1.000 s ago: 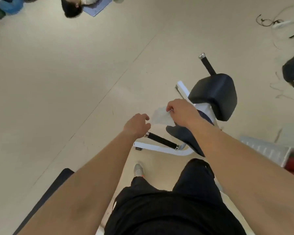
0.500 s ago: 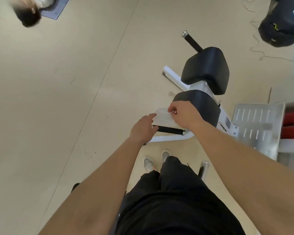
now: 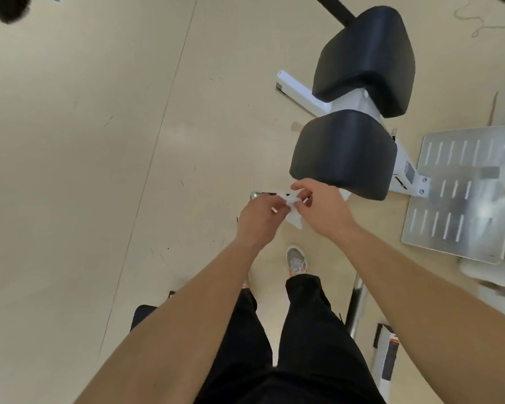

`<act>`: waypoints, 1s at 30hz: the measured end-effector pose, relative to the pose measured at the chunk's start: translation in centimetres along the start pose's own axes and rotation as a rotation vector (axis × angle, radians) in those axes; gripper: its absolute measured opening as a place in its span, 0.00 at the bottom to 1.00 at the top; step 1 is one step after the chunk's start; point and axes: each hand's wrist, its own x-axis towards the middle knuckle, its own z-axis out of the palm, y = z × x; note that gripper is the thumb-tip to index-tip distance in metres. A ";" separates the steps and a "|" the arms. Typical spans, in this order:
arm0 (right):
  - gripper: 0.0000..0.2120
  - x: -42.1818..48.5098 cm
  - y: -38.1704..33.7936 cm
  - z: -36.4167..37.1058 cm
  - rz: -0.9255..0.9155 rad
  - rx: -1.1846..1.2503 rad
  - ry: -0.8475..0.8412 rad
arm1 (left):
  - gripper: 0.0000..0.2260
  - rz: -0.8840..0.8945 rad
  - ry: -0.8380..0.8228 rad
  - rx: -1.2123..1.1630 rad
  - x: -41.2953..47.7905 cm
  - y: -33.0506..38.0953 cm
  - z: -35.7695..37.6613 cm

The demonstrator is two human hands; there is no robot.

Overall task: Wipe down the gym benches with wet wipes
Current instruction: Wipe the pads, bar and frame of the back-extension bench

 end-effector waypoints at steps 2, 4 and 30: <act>0.15 -0.8 0.9 1.7 0.011 -0.004 0.026 | 0.07 0.003 -0.014 0.008 -0.1 -0.8 1.1; 0.16 -1.4 1.8 3.7 0.049 0.017 0.035 | 0.05 0.009 -0.022 -0.013 -0.1 -2.0 1.9; 0.12 6.4 10.8 16.7 -0.260 -0.235 0.701 | 0.08 0.303 0.348 -0.013 5.4 -11.5 3.6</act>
